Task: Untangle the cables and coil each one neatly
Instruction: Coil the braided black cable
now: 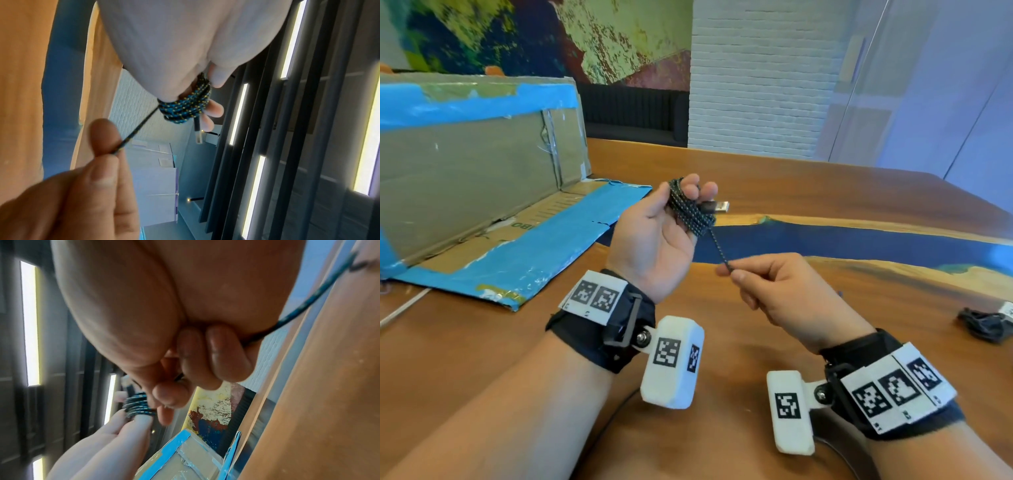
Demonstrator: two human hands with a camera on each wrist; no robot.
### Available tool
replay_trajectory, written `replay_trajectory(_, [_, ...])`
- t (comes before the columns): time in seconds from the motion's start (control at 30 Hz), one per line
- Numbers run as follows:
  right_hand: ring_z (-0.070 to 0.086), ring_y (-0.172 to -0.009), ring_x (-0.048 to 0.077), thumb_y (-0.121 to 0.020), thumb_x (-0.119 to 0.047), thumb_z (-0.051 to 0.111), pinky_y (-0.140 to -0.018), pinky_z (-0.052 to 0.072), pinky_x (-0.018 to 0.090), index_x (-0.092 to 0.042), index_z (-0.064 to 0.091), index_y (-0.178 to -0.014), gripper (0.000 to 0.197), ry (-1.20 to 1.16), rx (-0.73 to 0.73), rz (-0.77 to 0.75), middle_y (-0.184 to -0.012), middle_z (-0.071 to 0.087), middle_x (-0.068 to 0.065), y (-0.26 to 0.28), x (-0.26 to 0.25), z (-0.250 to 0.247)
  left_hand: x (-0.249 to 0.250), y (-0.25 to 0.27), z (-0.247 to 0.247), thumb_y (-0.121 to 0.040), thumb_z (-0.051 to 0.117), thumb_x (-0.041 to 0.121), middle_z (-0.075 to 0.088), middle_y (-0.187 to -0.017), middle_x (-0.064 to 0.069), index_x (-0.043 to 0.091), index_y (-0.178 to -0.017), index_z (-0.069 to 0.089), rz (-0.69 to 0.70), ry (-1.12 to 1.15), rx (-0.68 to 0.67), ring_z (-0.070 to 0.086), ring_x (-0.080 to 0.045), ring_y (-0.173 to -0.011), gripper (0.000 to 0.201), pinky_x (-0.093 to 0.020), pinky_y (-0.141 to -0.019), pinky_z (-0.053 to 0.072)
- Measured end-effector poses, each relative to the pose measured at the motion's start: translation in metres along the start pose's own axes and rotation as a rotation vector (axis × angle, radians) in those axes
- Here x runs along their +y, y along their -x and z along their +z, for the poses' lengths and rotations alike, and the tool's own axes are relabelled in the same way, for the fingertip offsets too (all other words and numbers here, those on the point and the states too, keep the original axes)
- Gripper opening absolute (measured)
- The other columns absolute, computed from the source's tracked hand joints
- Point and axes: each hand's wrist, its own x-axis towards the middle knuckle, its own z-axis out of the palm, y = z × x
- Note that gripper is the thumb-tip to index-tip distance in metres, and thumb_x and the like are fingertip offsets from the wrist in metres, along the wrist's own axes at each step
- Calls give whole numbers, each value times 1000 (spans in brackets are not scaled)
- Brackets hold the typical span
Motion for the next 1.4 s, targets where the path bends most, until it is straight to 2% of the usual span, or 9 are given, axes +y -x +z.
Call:
replay_trajectory(0.1, [40,-52,9,-101,-27,63,-54,36,17,-19,82,-91,22,59,-128,-57,-55,50,-3,6,-8,0,-7,-3,-4,-113,28,19,73,-84,-6,-1,-125,52,43,-291,58,72,-22,-99,34,-34,-91,55])
replay_trajectory(0.2, [37,-51,9,-101,-21,60,-54,34,12,-9,80,-89,26,-32,-88,-128,-54,46,-4,9,-15,-6,-13,3,-2,-110,37,15,71,-84,-14,-7,-123,57,-66,-612,25,68,-25,-84,32,-38,-80,56])
replay_trajectory(0.37, [45,-43,0,-102,-11,58,-49,36,6,0,73,-84,25,-50,143,-205,-49,56,-14,8,-14,-23,-19,15,1,-108,46,31,58,-65,-15,-16,-104,63,-301,-920,-283,63,-30,-67,51,-42,-75,51])
replay_trajectory(0.57, [48,-44,0,-98,-15,66,-46,36,9,-4,75,-95,15,-152,312,-131,-47,53,-19,-4,4,-30,-15,19,1,-103,54,28,31,-48,2,7,-81,63,-352,-784,-322,38,-16,-43,33,-29,-65,49])
replay_trajectory(0.7, [36,-50,13,-100,-16,63,-45,31,24,-19,80,-97,17,-229,290,-61,-60,57,-3,-7,14,-30,-12,17,5,-98,51,35,26,-46,6,8,-77,59,-349,-575,-225,30,-12,-38,35,-27,-60,49])
replay_trajectory(0.87, [71,-87,16,-96,-16,71,-78,56,31,-21,81,-96,12,0,282,-135,-91,78,-3,-9,9,-13,-20,22,14,-89,56,44,20,-40,8,14,-62,53,-381,-387,-166,22,-11,-32,41,-26,-51,43])
replay_trajectory(1.03, [68,-63,18,-96,-9,69,-68,55,38,-13,80,-88,14,-275,193,-56,-80,77,10,-7,5,7,-32,25,17,-93,54,48,16,-39,6,13,-57,49,-419,-339,-102,18,-11,-32,51,-25,-48,41])
replay_trajectory(1.2, [65,-67,16,-107,-26,46,-72,56,30,-7,76,-94,37,-710,82,60,-78,70,11,-2,4,19,-29,16,8,-102,51,45,16,-43,6,13,-60,50,-371,-350,10,19,-11,-35,52,-25,-49,41])
replay_trajectory(1.4, [68,-81,20,-96,1,65,-86,58,38,-5,78,-100,16,-510,85,19,-89,71,20,-7,17,26,-27,9,-5,-105,45,45,20,-44,4,12,-61,50,-427,-536,47,22,-14,-39,55,-28,-56,41])
